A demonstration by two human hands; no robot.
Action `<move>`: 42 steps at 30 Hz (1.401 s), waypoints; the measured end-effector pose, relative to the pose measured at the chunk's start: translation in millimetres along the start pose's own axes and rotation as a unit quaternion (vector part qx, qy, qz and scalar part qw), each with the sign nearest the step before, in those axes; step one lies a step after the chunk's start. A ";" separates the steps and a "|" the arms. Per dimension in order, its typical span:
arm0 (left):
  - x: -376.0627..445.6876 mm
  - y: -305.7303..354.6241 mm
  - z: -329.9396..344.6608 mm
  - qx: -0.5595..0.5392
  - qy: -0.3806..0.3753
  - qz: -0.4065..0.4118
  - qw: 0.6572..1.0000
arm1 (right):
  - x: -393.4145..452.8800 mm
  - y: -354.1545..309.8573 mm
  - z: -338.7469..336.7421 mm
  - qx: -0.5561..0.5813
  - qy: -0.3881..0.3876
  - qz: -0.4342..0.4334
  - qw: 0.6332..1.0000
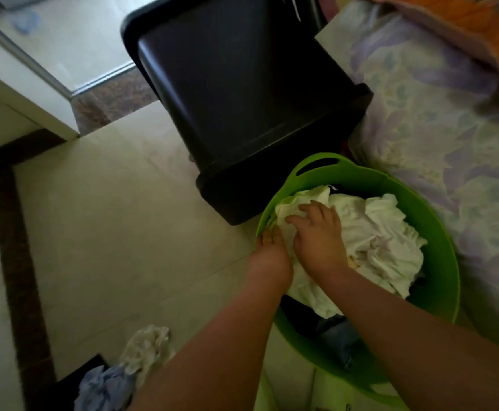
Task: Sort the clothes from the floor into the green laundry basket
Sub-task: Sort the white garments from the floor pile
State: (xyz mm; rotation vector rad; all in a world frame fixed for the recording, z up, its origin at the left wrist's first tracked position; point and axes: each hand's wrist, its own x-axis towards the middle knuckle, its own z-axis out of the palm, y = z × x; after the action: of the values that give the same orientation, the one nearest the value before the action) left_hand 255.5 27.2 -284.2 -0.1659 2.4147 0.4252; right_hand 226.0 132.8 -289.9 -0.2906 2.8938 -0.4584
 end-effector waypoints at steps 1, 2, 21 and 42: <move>-10.3 -7.3 -9.0 0.003 0.013 0.014 1.000 | -4.9 -13.2 -6.2 0.018 0.020 -0.025 0.999; -17.6 -11.0 -15.7 0.012 0.021 0.036 0.999 | -9.2 -22.3 -8.6 0.027 0.031 -0.049 0.998; -214.2 -419.8 49.5 -0.047 -0.045 -0.192 0.979 | -148.8 -323.1 155.4 -0.021 -0.262 -0.025 0.964; -181.3 -586.8 262.0 -0.194 -0.104 -0.242 0.945 | -200.0 -365.2 465.2 0.175 -0.413 0.212 0.868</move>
State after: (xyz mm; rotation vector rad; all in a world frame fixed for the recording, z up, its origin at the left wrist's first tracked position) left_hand 685.1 -431.9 -509.1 -0.8255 1.9677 0.6427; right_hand 581.1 -295.3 -573.6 0.1785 1.9080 -0.5803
